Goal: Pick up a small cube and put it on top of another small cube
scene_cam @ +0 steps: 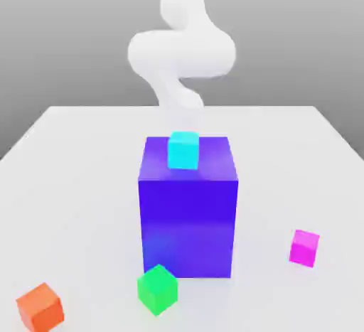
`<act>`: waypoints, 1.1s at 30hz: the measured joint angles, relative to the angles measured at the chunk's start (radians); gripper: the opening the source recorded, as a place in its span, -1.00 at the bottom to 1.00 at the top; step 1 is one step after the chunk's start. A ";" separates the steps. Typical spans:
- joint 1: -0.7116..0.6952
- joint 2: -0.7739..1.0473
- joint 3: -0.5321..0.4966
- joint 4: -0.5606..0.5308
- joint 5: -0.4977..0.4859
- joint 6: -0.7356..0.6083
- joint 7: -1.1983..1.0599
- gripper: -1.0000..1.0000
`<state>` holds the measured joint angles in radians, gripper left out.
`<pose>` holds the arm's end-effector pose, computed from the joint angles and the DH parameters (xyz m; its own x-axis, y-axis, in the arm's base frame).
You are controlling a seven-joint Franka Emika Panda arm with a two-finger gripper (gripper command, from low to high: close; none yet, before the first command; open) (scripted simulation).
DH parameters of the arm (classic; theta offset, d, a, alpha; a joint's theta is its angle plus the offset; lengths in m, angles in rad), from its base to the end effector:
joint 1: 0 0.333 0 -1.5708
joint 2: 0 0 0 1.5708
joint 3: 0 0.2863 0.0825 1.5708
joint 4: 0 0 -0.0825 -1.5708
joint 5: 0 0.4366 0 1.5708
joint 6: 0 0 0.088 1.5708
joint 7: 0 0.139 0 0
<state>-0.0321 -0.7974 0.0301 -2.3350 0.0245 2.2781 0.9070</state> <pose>0.4453 0.0030 0.6456 0.4468 -0.7935 0.4132 -0.5878 -0.6085 -0.5331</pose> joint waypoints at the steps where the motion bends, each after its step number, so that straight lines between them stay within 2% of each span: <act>1: -0.014 0.001 0.013 -0.015 0.010 -0.009 0.046 0.00; 29: -0.350 0.024 0.341 -0.405 0.259 -0.257 1.254 0.00; 33: -0.358 0.084 0.381 -0.482 0.290 -0.152 1.312 0.00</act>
<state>-0.3900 -0.7130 0.4111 -2.8170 0.3142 2.1261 2.2188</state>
